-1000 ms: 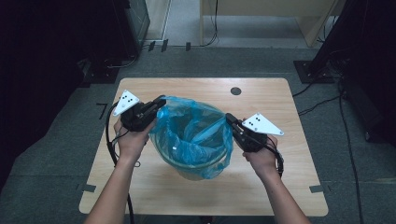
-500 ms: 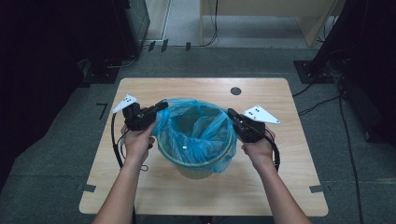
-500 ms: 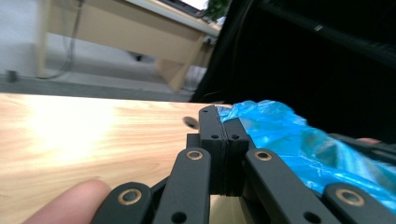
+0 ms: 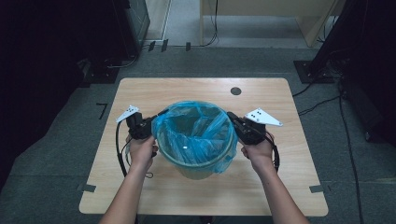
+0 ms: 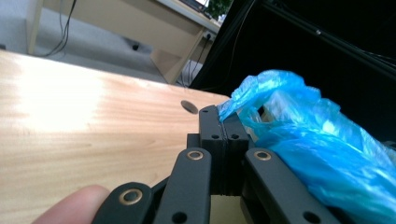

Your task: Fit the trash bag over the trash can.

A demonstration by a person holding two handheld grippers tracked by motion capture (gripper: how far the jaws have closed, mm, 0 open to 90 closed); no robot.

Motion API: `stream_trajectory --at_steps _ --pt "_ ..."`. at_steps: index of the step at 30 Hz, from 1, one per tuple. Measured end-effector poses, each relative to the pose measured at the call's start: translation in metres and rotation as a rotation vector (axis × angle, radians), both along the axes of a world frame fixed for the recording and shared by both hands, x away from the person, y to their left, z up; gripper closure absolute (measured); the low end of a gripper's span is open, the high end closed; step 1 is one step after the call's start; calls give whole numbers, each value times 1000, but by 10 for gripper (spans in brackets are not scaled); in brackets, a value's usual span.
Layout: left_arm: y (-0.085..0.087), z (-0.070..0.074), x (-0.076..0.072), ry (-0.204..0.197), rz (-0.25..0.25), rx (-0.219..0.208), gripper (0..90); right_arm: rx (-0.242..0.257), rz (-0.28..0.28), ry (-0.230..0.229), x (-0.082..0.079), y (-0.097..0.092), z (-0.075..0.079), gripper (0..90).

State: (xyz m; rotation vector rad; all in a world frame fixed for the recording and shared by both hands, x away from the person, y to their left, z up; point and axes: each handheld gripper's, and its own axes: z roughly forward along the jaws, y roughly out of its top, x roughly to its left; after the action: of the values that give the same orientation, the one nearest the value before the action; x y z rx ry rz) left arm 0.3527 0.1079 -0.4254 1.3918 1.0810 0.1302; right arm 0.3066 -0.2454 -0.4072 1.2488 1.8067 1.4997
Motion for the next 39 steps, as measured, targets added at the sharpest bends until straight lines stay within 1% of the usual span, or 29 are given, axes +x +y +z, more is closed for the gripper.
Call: stream_trajectory --at_steps 1,2,4,5,6,7,8,9,10,12,13,15,18,20,22,24,26,27,28,29,30,31,32,33,34,35,37,38,39 --pt "-1 -1 1 11 2 -6 900 11 2 4 1 0 -1 900" --pt "-2 -2 1 12 10 -2 900 24 4 15 2 -1 -2 900" --pt "-3 -5 3 27 15 1 900 36 11 25 5 -1 -4 900" --pt "-6 -8 5 49 18 14 900 43 15 31 6 -1 -5 900" --pt "-8 -11 6 74 31 51 900 44 17 43 9 -2 -7 900" --pt "-9 -15 6 88 50 90 900 24 3 66 11 -1 -10 900" --pt "-8 -20 6 101 51 86 900 -13 -14 86 13 0 -14 900" --pt "-7 -25 5 105 50 66 900 -19 -12 93 14 -1 -19 900" --pt "-5 -30 3 105 53 61 900 -1 -4 92 14 -3 -24 900" --pt "-1 -38 -3 110 54 76 900 12 -9 101 12 -8 -34 900" --pt "-1 -42 -6 115 51 86 900 8 -14 111 12 -10 -40 900" --pt "-1 -51 -13 118 43 121 900 0 -13 133 9 -11 -52 900" --pt "0 -61 -26 102 46 161 900 -27 -3 148 3 -7 -68 900" --pt "2 -67 -33 109 47 153 900 -35 7 151 0 -3 -78 900" --pt "4 -73 -39 113 54 155 900 -36 8 156 -3 0 -85 900" --pt "4 -80 -45 120 60 155 900 -32 5 168 -5 3 -91 900" --pt "3 -86 -50 134 64 163 900 -39 2 170 -7 4 -95 897" --pt "3 -88 -52 142 64 170 900 -49 -7 173 -8 6 -98 897" --pt "4 -91 -54 157 69 164 900 -71 -16 176 -8 6 -101 897" --pt "6 -92 -55 168 74 164 900 -107 -26 189 -9 6 -104 898" --pt "7 -91 -56 176 80 173 900 -146 -41 194 -9 6 -108 898" --pt "9 -91 -57 181 92 190 900 -163 -53 208 -10 4 -111 899" --pt "10 -91 -59 184 96 202 900 -137 -51 218 -11 0 -111 898" --pt "12 -92 -61 190 101 213 900 -135 -61 203 -12 -4 -110 898" --pt "14 -92 -64 194 99 214 900 -149 -75 194 -14 -7 -108 890" --pt "15 -92 -66 194 96 212 900 -147 -74 186 -16 -11 -106 832" --pt "17 -91 -72 178 84 217 900 -115 -66 168 -20 -21 -100 731" --pt "18 -91 -74 171 81 219 899 -95 -54 152 -24 -25 -96 713" --pt "18 -91 -77 164 84 218 899 -91 -49 122 -29 -29 -91 709"
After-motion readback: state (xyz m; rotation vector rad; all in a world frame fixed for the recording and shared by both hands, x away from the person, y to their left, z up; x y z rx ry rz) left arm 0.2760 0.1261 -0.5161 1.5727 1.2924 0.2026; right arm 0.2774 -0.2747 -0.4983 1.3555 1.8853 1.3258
